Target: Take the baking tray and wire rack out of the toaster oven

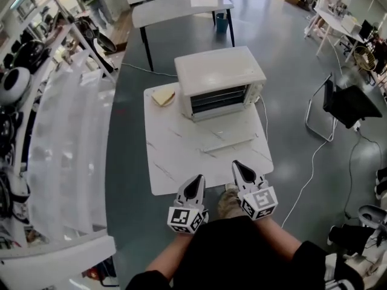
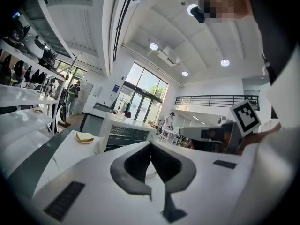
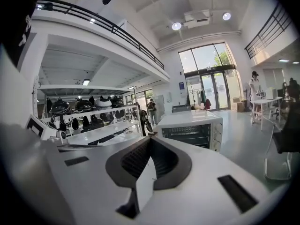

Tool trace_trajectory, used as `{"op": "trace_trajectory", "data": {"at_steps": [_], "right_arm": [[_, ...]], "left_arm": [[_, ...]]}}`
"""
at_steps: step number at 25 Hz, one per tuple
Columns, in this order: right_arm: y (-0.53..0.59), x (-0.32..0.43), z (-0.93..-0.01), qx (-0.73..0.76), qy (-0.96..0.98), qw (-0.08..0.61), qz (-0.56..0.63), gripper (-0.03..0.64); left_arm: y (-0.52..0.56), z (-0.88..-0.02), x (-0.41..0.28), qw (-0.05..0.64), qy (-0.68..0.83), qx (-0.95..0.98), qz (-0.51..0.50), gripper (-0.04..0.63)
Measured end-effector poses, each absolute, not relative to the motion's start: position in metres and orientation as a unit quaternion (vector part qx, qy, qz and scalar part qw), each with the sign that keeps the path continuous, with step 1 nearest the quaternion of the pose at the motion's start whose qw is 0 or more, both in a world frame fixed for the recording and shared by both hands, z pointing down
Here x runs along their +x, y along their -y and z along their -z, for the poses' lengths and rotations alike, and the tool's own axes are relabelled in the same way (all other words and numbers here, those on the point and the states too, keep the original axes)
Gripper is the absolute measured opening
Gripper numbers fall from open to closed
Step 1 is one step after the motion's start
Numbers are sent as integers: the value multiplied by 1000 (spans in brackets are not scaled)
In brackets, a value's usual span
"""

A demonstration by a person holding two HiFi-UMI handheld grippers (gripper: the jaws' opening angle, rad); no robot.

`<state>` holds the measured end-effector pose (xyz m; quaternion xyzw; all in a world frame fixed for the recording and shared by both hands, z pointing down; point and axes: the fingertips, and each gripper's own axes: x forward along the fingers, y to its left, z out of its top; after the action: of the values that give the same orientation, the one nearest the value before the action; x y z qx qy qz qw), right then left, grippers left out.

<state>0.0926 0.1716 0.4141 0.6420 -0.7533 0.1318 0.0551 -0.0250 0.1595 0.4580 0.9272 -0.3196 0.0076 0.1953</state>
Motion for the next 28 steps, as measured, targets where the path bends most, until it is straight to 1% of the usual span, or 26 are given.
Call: {"op": "trace_trajectory", "data": {"at_steps": [6,10,17,20,23,25,28], "right_arm": [[-119,156,-413,623,769,60,-130,21],[-94,191,-412,610,779,62,-132,21],[-47,242,-435,598,788,53,-139,21],[-28,257,-434,593,792,28,-139,21],[-9,274,-445,601,783,7,-162,21],[4,283,-460,610,773,1,-175,21],[20,288,-488,615,765,10,-191,21]], "left_arm": [[-105,-455,42,199,345,917,-7,20],[-77,-447,82,185,361,914,-15,20],[-36,-465,124,193,405,893,-19,21],[-19,-472,135,210,413,886,-18,21],[5,-487,144,251,415,875,-1,21],[24,-501,147,279,422,863,9,21],[44,-514,155,284,421,862,8,21]]}}
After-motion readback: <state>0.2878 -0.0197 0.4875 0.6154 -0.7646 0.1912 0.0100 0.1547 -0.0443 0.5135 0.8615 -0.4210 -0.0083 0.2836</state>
